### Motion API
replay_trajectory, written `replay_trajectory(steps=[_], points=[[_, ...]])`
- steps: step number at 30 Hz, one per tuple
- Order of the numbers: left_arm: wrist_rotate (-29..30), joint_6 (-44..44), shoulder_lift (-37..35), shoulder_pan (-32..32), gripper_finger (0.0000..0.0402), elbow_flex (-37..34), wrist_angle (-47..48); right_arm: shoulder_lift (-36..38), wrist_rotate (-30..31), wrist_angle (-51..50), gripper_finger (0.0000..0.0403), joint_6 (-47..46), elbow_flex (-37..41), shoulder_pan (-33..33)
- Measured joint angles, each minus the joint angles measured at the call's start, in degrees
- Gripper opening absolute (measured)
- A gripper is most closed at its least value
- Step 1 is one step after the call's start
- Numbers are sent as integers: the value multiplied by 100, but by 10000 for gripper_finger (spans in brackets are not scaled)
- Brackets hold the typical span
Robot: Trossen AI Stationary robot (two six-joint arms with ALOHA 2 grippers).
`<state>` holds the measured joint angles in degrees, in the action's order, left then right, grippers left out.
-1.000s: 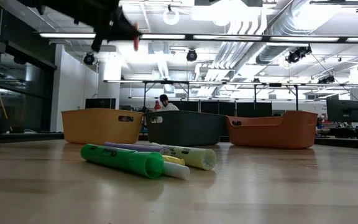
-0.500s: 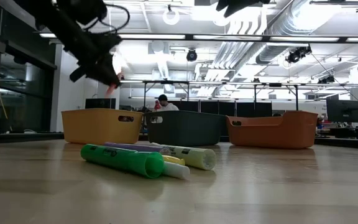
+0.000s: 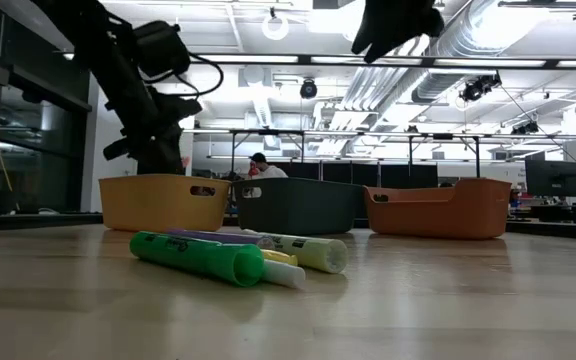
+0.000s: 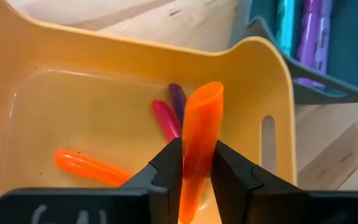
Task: Pick & Place Markers
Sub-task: Put the orange pen into the yellow bin, then put the light green highlighter pen into the blue bin
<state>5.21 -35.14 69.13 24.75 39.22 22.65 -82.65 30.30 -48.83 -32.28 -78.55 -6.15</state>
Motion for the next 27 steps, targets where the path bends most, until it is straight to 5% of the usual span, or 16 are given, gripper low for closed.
replay_trajectory(steps=[17, 27], points=[[-192, 469, 46, 0, 84, 128, -17, -2, -718, 1348, 170, 2, 338, 0], [-544, 1406, -767, -2, 84, 492, -258, -35, -1047, 2366, 169, 124, 338, -32]])
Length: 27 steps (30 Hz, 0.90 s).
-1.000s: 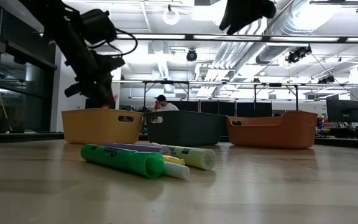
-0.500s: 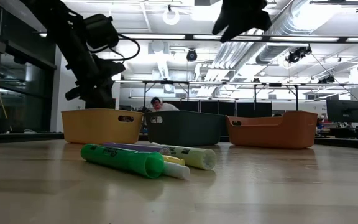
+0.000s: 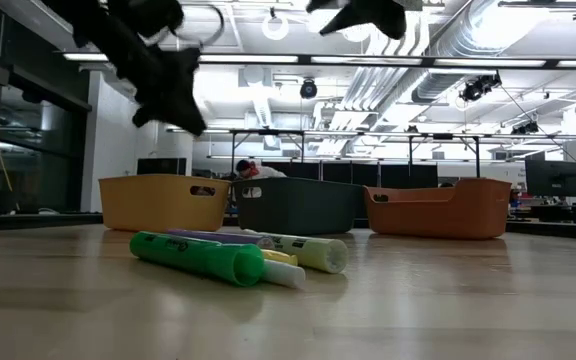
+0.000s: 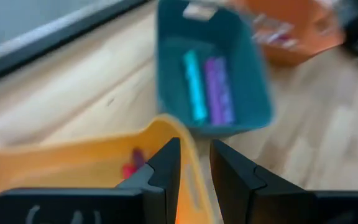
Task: Pick & Place Markers
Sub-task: Put the light green highlighter pen into the blue bin
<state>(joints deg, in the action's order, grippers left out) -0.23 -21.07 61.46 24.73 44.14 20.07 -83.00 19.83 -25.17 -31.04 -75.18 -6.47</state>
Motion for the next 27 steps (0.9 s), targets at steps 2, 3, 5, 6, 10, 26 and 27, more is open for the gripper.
replay_trajectory(steps=[2, 3, 5, 6, 10, 26, 27], points=[[-107, 168, -296, 0, 84, 13, -61, -61, -110, 347, 170, 186, 0, -57], [-166, 228, -441, 0, 84, 13, -61, -126, -150, 526, 170, 282, 0, -88], [-367, 288, -707, 0, 84, 12, -14, -258, -164, 856, 169, 373, 0, -162], [-482, 319, -843, 0, 84, 11, -18, -341, -169, 968, 170, 386, 0, -193], [-944, 459, -1387, -4, 85, 11, 13, -699, -242, 1121, 169, 124, -55, -296], [-591, 898, -2308, -1513, 85, 9, 405, -2058, -641, -428, 169, -740, -1836, -534], [-497, 902, -2305, -1621, 85, 9, 423, -2194, -724, -788, 169, -848, -2051, -532]])
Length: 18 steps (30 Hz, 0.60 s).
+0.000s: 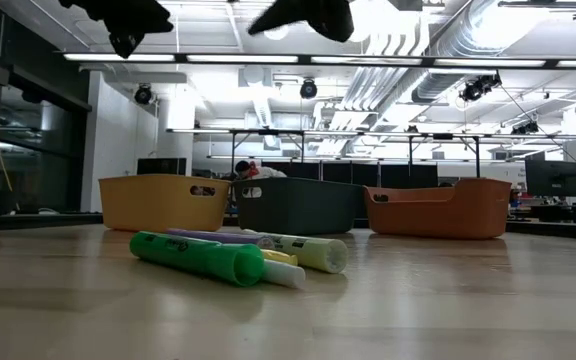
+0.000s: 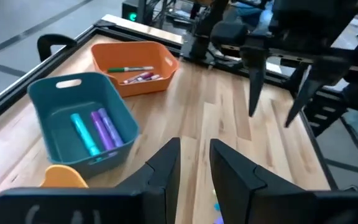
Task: Pick & Place Markers
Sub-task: Put the light green highlighter pen into the blue bin
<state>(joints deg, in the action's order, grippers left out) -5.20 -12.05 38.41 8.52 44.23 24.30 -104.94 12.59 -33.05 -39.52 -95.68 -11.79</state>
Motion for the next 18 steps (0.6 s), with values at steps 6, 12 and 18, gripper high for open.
replay_trajectory(steps=[6, 12, 18], points=[[429, -2, 0, -490, 85, 0, -1, -952, -514, -1785, 169, -443, -1349, -59], [719, -15, 0, -805, 85, 0, 40, -1826, -756, -2652, 169, -754, -2083, -223], [792, -51, 0, -937, 85, 0, 177, -2227, -1101, -3373, 169, -1442, -2115, -338]])
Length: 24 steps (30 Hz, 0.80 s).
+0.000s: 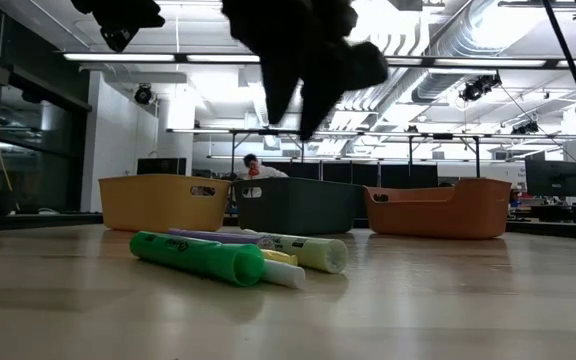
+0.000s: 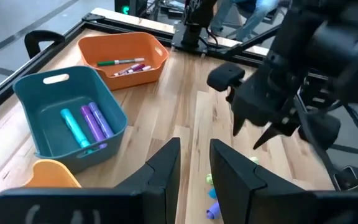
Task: Pick & Place Markers
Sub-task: Put the light green highlighter pen into the blue bin
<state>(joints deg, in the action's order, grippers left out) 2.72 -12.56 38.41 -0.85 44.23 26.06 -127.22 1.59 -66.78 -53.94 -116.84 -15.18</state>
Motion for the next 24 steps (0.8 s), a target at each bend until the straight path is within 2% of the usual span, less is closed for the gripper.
replay_trajectory(steps=[11, 24], points=[[19, -120, 0, 6, 85, -1, 69, -472, -74, 114, 169, -869, -4, -300], [16, -142, 0, 6, 85, -2, 125, -708, 87, 321, 169, -1111, 117, -398]])
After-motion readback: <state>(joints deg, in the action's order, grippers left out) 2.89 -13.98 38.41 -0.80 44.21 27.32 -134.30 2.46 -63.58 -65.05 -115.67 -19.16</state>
